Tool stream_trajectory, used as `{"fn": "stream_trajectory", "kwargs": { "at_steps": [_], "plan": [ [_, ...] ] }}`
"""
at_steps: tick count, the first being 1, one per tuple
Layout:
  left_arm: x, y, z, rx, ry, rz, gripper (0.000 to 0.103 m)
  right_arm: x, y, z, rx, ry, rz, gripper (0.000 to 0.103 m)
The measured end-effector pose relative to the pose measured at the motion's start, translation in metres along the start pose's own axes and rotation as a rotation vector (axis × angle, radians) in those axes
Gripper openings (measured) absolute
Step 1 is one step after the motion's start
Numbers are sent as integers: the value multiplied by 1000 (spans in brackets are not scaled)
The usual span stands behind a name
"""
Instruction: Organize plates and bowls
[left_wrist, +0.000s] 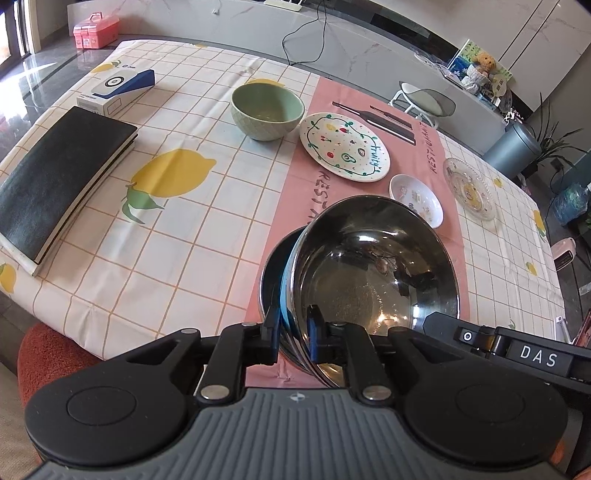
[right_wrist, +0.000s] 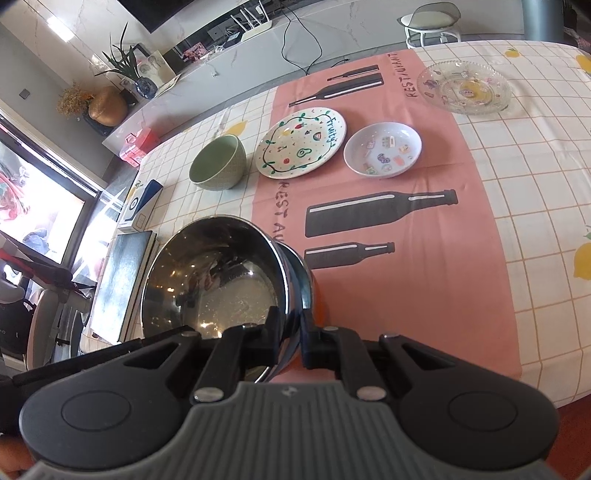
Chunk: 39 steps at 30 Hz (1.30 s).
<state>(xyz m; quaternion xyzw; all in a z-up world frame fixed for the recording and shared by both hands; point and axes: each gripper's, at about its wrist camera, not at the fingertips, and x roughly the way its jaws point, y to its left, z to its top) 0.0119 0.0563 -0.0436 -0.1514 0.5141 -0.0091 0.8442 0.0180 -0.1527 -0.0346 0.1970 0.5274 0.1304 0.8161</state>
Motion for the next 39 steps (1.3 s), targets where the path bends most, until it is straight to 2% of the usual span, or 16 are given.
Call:
{"fn": "stream_trajectory", "kwargs": {
  "at_steps": [14,22,25,26,27,28,29,30,31,33,37,39],
  "plan": [
    [15,3,5,5,10,47,17,23,7,6,-22,35,-42,7],
    [6,9,9,0,-25,30,19,28,5,9,-16,58,-48,14],
    [0,14,12,-20,-54,12,33,23,6,9,-22,35,-49,17],
    [-1,16,12,-28,-62,6,38,20,5,10,-21,25,-45,21],
    [-1,19,12,-37,-69,1,44,17,5,10,-19,15,-37,32],
    [0,21,12,-47,-74,-5,49,14,4,11,-20,6,-33,37],
    [2,23,12,-59,-77,-12,56,13,3,11,-22,-1,-35,39],
    [6,26,12,-72,-77,-24,58,15,1,11,-20,1,-41,42],
    [9,28,11,-85,-71,-37,59,17,-1,10,-12,10,-48,45],
    [20,33,9,-118,-37,-50,59,27,-10,7,30,50,-41,46],
    [30,38,2,-142,-10,-69,56,43,-24,-2,136,108,36,46],
    [32,39,2,-150,-7,-99,44,48,-25,-3,158,119,53,44]
  ]
}}
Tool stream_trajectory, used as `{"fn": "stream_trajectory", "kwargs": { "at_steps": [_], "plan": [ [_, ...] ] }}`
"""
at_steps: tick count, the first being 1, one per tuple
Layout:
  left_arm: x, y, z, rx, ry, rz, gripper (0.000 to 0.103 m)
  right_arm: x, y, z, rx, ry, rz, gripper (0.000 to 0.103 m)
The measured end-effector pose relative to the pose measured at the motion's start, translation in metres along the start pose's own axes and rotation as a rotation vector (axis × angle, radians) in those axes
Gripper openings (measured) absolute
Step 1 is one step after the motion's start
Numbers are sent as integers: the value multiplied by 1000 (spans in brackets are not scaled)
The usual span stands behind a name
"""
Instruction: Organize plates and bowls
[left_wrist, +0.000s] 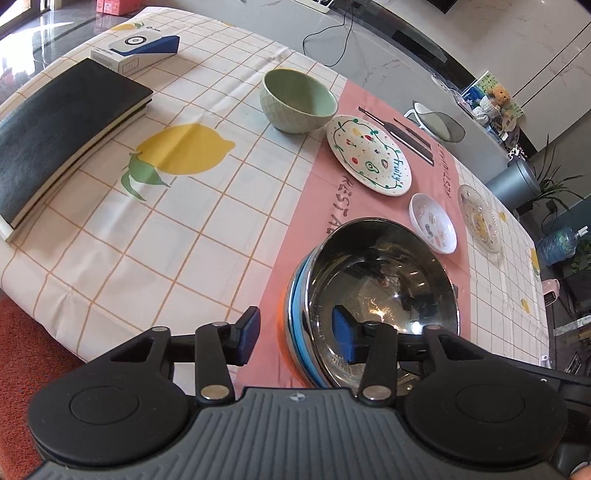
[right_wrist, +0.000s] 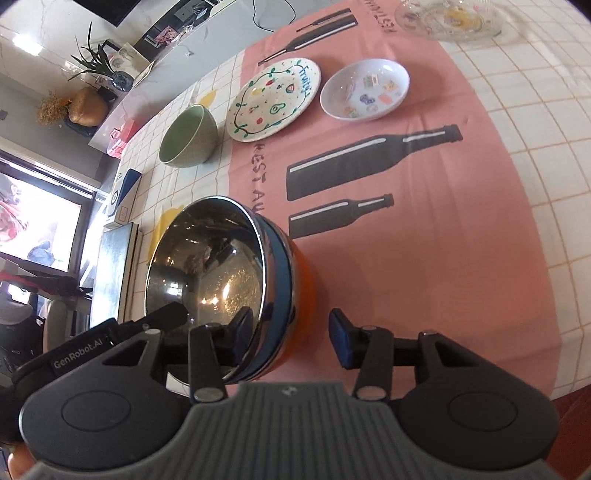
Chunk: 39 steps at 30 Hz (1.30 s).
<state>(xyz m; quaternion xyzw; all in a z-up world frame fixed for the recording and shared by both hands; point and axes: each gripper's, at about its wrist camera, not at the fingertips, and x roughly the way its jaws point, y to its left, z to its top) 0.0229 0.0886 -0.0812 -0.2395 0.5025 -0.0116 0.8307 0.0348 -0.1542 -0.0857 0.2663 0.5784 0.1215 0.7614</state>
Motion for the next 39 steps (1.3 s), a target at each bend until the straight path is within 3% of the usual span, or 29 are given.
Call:
{"fn": "stream_trajectory", "kwargs": {
  "at_steps": [3,15,19,21,25,32,39],
  "plan": [
    [1,-1,2,-2,3,-24,39,4,1,2,25,7,25,34],
    [11,-10,30,46,-25,25,36,18,29,22,-69,-29,-49,33],
    [4,-9,35,68,-47,8,36,17,31,24,-89,-40,-50,33],
    [-2,-9,39,82,-66,17,43,10,32,23,-113,-66,-57,39],
    [-16,-11,53,108,-111,7,46,-7,40,29,-167,-135,-64,45],
    [-28,-16,89,148,-174,-11,48,-26,65,63,-239,-232,-45,49],
    [-15,-10,129,157,-170,-46,50,-7,88,103,-274,-210,-57,50]
  ]
}}
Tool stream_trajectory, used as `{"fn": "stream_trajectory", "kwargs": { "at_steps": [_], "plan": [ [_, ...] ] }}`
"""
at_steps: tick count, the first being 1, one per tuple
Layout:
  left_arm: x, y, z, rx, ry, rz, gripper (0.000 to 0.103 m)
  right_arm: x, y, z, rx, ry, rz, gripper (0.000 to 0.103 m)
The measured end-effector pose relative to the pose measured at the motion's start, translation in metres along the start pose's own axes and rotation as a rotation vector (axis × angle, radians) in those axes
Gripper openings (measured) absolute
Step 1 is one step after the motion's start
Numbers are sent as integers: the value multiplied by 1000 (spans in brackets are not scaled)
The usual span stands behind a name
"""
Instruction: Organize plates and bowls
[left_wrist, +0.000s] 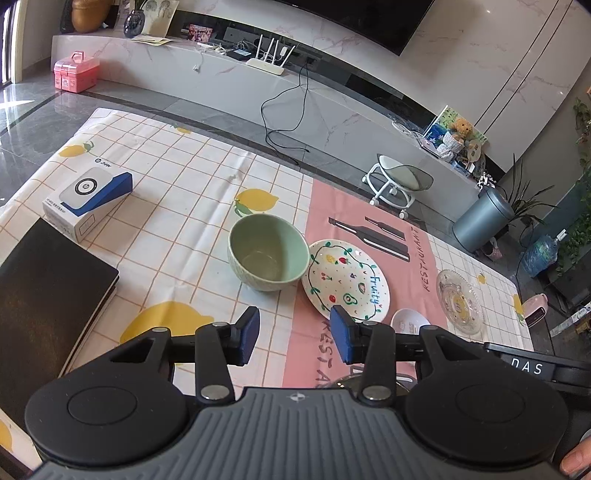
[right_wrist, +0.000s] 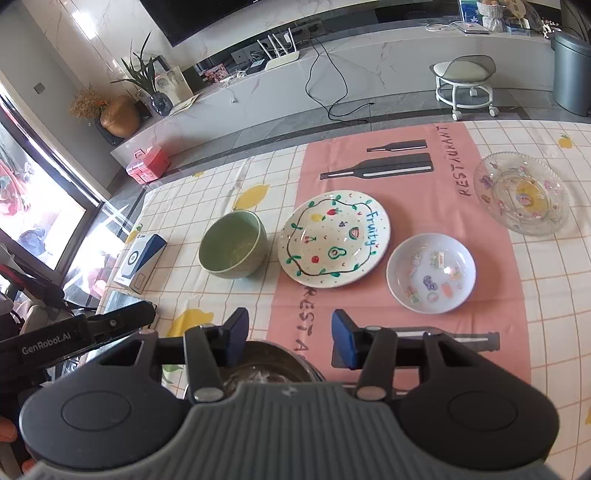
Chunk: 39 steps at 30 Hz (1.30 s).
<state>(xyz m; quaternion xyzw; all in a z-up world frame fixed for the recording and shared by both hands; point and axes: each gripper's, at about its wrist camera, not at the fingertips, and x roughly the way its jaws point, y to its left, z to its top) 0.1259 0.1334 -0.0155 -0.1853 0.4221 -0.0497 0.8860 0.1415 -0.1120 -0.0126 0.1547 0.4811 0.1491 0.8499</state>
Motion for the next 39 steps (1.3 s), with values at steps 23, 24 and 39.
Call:
{"fn": "stream_trajectory", "kwargs": {
  "at_steps": [23,24,39],
  "plan": [
    [113,62,52,-120,103,12,42,151,45,70,-40,171,-18,24],
    [117,64,52,-127,109,11,39,156,46,71,-36,180,-21,23],
    [147,56,56,-72,143,122,9,189,43,74,25,225,-72,9]
  ]
}}
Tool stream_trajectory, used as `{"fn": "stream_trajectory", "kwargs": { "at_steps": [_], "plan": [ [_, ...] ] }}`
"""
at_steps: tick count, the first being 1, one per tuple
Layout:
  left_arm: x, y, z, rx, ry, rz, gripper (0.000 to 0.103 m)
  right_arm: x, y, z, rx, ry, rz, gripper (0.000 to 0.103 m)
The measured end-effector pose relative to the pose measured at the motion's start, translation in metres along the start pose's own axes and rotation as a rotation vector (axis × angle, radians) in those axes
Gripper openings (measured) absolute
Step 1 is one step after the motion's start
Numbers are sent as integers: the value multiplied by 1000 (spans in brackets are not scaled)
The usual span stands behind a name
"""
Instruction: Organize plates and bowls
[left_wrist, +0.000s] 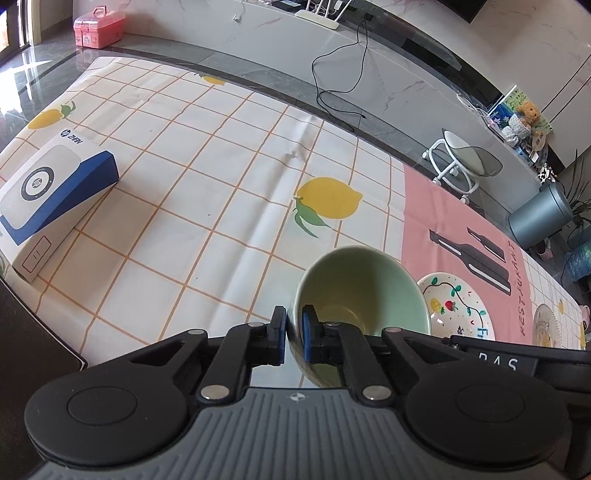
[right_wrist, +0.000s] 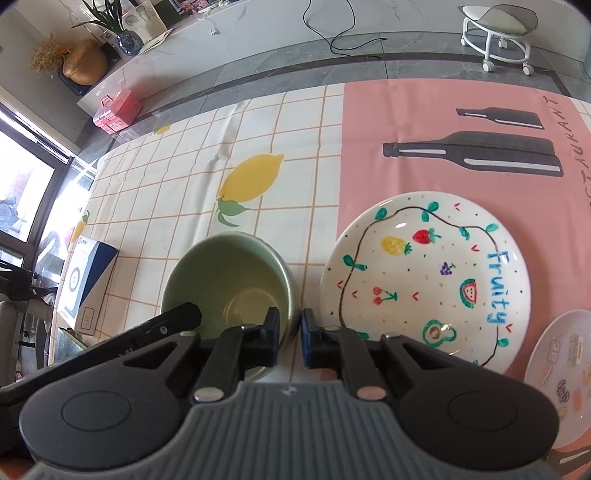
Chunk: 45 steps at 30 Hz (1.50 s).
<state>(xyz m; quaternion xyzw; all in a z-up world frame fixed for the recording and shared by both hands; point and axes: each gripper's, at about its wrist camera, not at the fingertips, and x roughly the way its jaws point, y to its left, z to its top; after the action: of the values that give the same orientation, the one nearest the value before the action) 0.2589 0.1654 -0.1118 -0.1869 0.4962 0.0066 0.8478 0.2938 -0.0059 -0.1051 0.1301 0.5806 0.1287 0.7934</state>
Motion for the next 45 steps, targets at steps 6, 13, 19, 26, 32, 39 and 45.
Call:
{"fn": "stream_trajectory", "kwargs": {
  "at_steps": [6,13,19,26,32,39,45],
  "plan": [
    [-12,-4,-6,11,-8,33,8,-3,2,-3,13,20,-1,8],
    [-54,-9,-17,-14,-41,61,8,-32,14,-20,-21,4,23,8],
    [-95,-24,-34,-10,-87,63,8,-70,16,-40,-34,-18,49,8],
    [-145,-41,-59,8,-141,45,8,-127,9,-73,-30,-58,91,8],
    [-182,-54,-87,-2,-178,-3,9,-175,2,-105,-57,-112,109,8],
    [-195,-60,-123,-38,-164,-57,9,-211,-17,-143,-65,-140,109,8],
    [-193,-64,-149,-45,-138,-75,10,-219,-38,-169,-45,-127,101,8]
  ]
}}
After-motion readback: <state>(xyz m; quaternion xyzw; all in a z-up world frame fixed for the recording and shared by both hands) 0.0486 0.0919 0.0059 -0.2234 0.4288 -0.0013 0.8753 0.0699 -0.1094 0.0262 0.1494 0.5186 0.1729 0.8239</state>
